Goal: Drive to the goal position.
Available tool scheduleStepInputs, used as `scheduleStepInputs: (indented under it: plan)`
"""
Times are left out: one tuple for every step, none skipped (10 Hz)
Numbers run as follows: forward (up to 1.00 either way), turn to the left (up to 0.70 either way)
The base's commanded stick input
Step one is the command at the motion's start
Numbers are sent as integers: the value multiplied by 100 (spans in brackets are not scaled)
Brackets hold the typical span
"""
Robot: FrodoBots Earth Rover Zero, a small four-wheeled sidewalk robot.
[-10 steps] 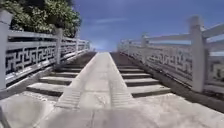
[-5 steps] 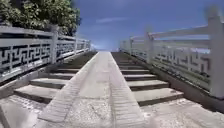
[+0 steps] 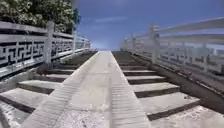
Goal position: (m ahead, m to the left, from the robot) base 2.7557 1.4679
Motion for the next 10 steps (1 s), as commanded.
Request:
scheduleStepInputs:
  plan:
    - [70, 0]
    - [70, 5]
    - [63, 18]
    - [45, 27]
    - [45, 27]
    - [45, 27]
    - [45, 27]
    - [45, 27]
    - [45, 27]
    - [45, 27]
